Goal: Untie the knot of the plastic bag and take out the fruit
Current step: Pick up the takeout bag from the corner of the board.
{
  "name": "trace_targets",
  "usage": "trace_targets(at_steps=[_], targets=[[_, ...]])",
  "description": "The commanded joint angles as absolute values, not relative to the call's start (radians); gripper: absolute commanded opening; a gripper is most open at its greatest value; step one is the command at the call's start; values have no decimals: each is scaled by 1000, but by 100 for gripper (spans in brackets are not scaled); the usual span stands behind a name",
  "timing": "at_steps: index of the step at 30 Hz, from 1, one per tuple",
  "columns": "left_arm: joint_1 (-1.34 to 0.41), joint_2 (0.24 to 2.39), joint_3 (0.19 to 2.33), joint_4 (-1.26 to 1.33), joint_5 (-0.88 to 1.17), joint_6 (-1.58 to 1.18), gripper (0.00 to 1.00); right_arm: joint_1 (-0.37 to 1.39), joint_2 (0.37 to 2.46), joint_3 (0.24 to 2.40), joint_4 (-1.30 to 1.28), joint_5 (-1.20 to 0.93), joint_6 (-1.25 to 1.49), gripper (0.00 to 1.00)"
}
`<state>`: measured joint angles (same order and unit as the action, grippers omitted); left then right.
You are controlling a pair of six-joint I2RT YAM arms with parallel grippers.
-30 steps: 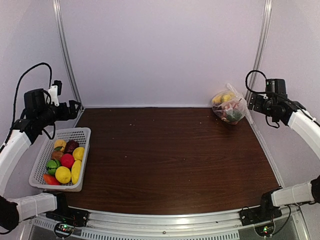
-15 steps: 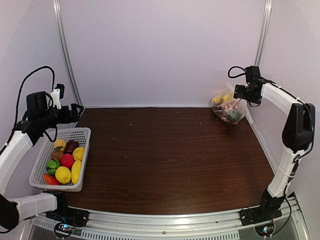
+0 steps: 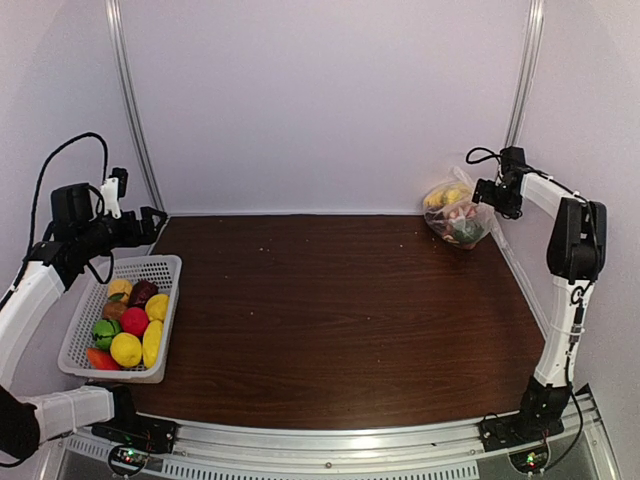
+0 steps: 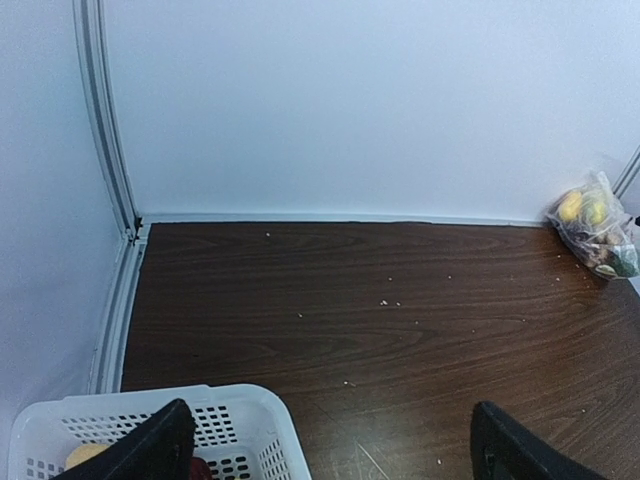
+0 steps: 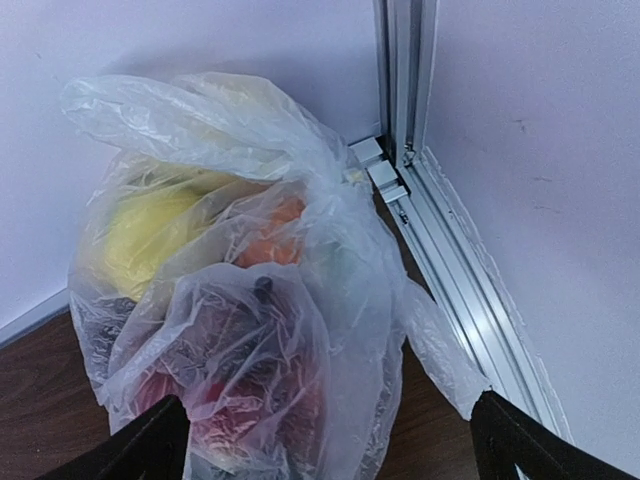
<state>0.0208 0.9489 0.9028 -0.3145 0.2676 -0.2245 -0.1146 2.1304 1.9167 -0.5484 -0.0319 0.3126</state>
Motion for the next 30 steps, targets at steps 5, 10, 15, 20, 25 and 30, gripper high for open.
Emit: trace_targets(at_steps=[5, 10, 15, 20, 25, 30], targets=[[31, 967, 898, -294, 299, -238, 98, -110, 2273, 2061, -505, -215, 363, 100], [31, 976, 899, -295, 303, -240, 98, -110, 2344, 2127, -505, -222, 388, 98], [31, 986, 900, -295, 314, -244, 98, -110, 2375, 2135, -483, -226, 397, 76], [31, 984, 901, -297, 314, -244, 98, -110, 2375, 2134, -467, -241, 399, 45], [31, 982, 900, -297, 313, -245, 98, -110, 2342, 2101, -428, -245, 419, 5], [32, 983, 900, -296, 316, -247, 98, -110, 2265, 2017, -313, -285, 455, 0]])
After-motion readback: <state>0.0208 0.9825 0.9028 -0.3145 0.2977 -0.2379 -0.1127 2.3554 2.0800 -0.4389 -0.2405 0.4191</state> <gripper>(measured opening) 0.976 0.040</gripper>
